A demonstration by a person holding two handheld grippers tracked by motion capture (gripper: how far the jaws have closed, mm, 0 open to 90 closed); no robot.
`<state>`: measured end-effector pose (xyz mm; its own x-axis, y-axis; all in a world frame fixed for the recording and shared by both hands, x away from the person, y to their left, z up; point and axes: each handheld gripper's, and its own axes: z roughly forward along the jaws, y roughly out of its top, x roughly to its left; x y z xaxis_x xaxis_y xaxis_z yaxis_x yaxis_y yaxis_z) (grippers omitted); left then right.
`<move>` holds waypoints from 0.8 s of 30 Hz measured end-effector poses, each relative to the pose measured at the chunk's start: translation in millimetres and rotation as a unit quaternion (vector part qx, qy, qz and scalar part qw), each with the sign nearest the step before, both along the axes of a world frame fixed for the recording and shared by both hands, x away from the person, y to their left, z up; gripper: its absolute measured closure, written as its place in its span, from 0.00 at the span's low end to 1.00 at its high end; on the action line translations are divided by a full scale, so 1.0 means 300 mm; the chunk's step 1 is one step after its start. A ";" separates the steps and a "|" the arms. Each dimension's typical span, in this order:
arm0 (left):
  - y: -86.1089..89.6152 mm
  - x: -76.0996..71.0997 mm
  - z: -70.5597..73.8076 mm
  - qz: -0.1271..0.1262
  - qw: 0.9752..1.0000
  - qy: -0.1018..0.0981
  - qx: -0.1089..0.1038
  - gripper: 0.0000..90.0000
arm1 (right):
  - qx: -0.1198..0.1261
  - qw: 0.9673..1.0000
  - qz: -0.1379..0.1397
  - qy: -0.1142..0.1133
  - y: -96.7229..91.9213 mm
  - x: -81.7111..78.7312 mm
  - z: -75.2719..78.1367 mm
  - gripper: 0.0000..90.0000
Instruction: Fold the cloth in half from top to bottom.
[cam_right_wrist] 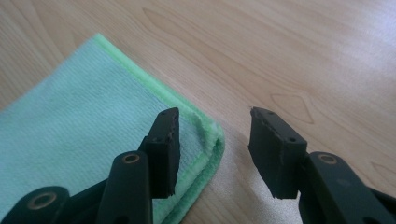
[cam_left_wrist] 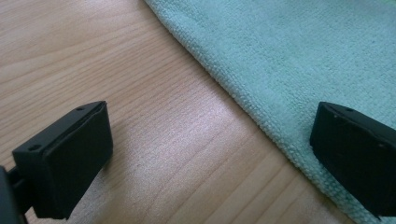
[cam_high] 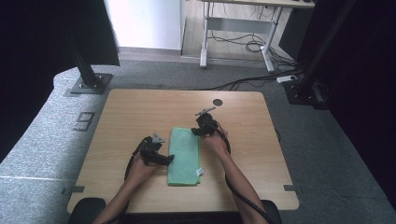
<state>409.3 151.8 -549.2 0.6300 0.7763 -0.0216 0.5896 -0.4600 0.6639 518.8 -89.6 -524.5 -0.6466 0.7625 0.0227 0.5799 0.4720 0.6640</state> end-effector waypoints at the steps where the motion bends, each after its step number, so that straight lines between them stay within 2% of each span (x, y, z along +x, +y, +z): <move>1: 0.000 0.000 0.000 0.000 1.000 0.000 0.000 0.00 | -0.002 1.000 0.002 0.002 -0.001 0.004 -0.008 0.58; 3: 0.000 0.000 0.000 0.000 1.000 0.000 0.001 0.00 | -0.005 1.000 0.000 0.009 -0.005 0.010 -0.026 0.59; 7: 0.000 0.000 0.000 0.000 1.000 0.000 0.000 0.00 | 0.016 1.000 -0.001 0.015 -0.021 0.017 -0.040 0.65; 11: 0.000 0.000 0.000 0.000 1.000 0.000 0.000 0.00 | 0.030 0.999 0.009 0.031 -0.021 0.015 -0.038 0.87; 13: 0.000 0.000 0.000 0.001 1.000 0.000 0.000 0.00 | 0.030 0.999 0.010 0.036 -0.014 0.010 -0.035 0.94; 18: 0.000 0.000 0.000 0.001 1.000 0.000 0.000 0.00 | 0.019 1.000 0.016 0.019 -0.012 -0.002 -0.010 0.96; 21: -0.001 -0.001 0.000 0.002 1.000 0.000 0.000 0.00 | 0.034 0.999 0.023 0.005 -0.018 -0.016 0.032 0.96; 24: -0.001 -0.001 0.000 0.003 1.000 -0.001 0.000 0.00 | 0.031 0.999 0.042 -0.016 -0.018 -0.042 0.082 0.96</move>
